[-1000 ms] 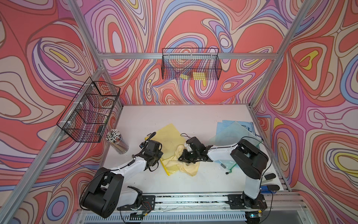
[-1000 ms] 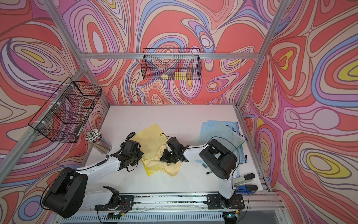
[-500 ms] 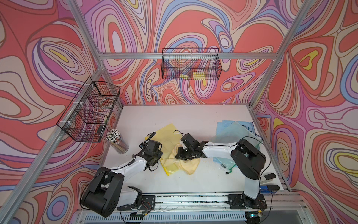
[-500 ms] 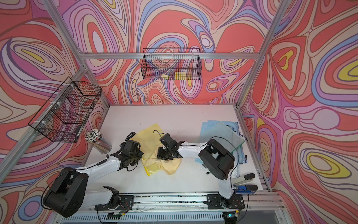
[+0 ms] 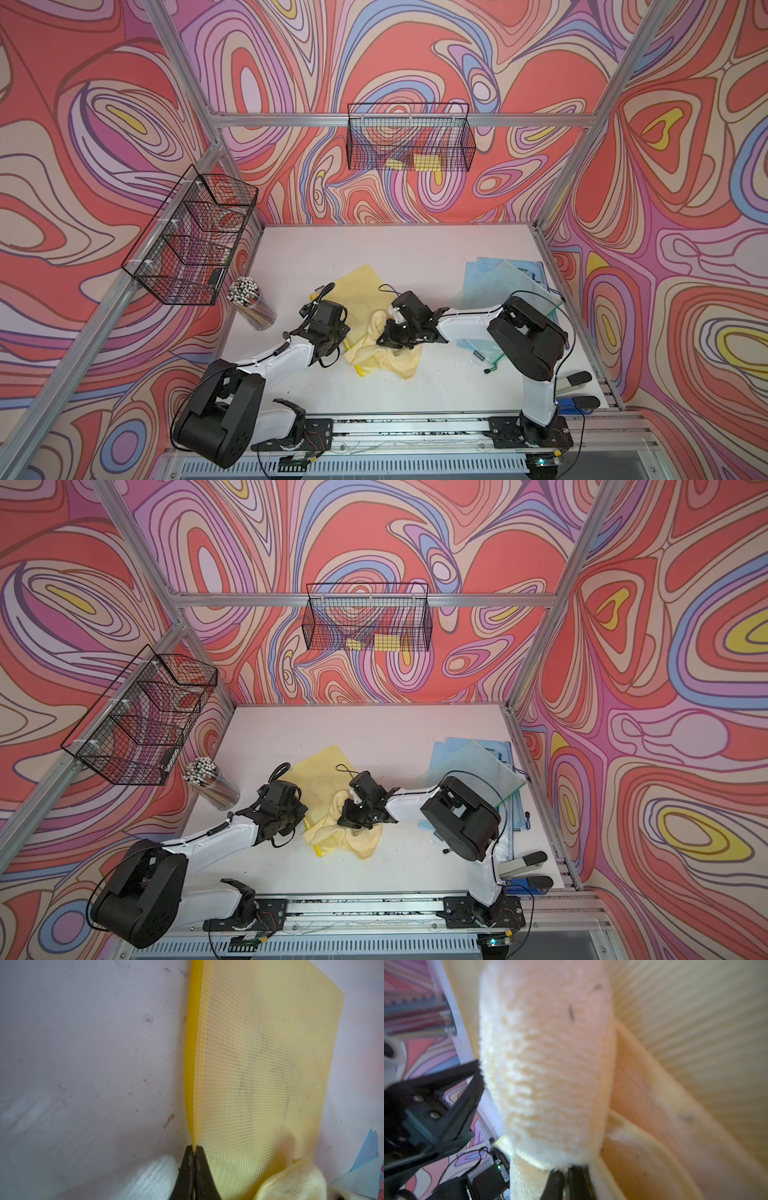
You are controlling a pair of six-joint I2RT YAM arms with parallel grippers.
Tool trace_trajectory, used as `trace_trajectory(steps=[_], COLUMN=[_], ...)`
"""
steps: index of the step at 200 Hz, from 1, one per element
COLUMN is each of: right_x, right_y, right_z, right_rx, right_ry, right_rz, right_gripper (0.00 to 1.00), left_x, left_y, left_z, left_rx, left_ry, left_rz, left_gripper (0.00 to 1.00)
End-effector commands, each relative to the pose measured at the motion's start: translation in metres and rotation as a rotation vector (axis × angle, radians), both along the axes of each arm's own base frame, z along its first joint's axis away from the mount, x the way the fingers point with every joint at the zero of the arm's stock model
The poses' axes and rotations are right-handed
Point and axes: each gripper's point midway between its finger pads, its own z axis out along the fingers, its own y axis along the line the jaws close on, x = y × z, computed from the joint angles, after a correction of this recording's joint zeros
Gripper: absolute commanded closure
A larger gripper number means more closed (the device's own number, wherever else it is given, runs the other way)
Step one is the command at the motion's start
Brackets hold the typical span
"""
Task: Wipe the document bag
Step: Pick up the document bag from the center of the board, then place the cleaning item at the center of the board.
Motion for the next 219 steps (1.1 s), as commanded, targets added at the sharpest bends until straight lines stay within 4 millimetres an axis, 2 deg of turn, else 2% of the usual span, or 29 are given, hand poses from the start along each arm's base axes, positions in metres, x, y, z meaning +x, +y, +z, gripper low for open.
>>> trace_trajectory(steps=[1,11,20,44,48,64,69,92,104,116,141,167,185,196,205,206,208,209,219], right_x=[0.02,0.028,0.035,0.044,0.046,0.047,0.048,0.042,0.036,0.027,0.015,0.01,0.01,0.01,0.009,0.008,0.008,0.008,0.008], right_y=[-0.086,-0.104,-0.109,-0.097,-0.094,-0.093,-0.095,-0.116,-0.121,-0.123,-0.117,-0.091,-0.064,-0.048,-0.041,-0.04,-0.039,-0.038,-0.039], right_z=[-0.026,-0.021,-0.011,0.016,0.03,0.061,0.072,0.119,0.132,0.129,0.101,0.083,0.075,0.069,0.067,0.067,0.067,0.067,0.069], right_rx=[-0.157,-0.164,-0.164,-0.114,-0.088,-0.053,-0.055,-0.116,-0.131,-0.152,-0.116,-0.14,-0.21,-0.261,-0.31,-0.317,-0.327,-0.332,-0.393], right_ry=[0.041,0.031,0.006,-0.03,-0.056,-0.107,-0.128,-0.241,-0.269,-0.245,-0.184,-0.198,-0.226,-0.243,-0.26,-0.261,-0.264,-0.267,-0.29], right_rz=[-0.118,-0.139,-0.137,-0.105,-0.108,-0.11,-0.117,-0.127,-0.106,-0.071,-0.075,-0.042,0.022,0.059,0.079,0.082,0.086,0.088,0.085], right_gripper=[1.0,1.0,1.0,1.0,1.0,1.0,1.0,1.0,1.0,1.0,1.0,1.0,1.0,0.79,0.65,0.6,0.43,0.38,0.05], left_x=[-0.009,-0.011,-0.013,-0.017,-0.018,-0.025,-0.017,-0.016,-0.015,-0.013,-0.009,-0.004,-0.002,0.001,0.003,0.004,0.004,0.004,0.006], left_y=[0.01,0.012,0.014,0.023,0.026,0.041,0.041,0.05,0.055,0.059,0.07,0.064,0.058,0.053,0.048,0.047,0.046,0.046,0.04], left_z=[-0.001,-0.001,-0.001,0.009,0.013,0.03,0.051,0.099,0.119,0.138,0.183,0.228,0.246,0.252,0.253,0.253,0.253,0.253,0.252], left_rx=[0.035,0.037,0.043,0.093,0.108,0.194,0.211,0.338,0.398,0.448,0.543,0.565,0.554,0.542,0.532,0.53,0.528,0.527,0.515], left_ry=[0.01,0.01,0.012,0.014,0.011,0.005,-0.04,-0.075,-0.068,-0.074,-0.109,-0.177,-0.194,-0.194,-0.191,-0.19,-0.187,-0.186,-0.175], left_rz=[0.01,0.011,0.009,-0.001,-0.004,-0.025,-0.04,-0.136,-0.164,-0.186,-0.195,-0.261,-0.297,-0.323,-0.346,-0.349,-0.355,-0.358,-0.382], left_gripper=[1.0,1.0,1.0,1.0,1.0,1.0,1.0,1.0,1.0,1.0,1.0,1.0,1.0,1.0,1.0,1.0,1.0,1.0,1.0])
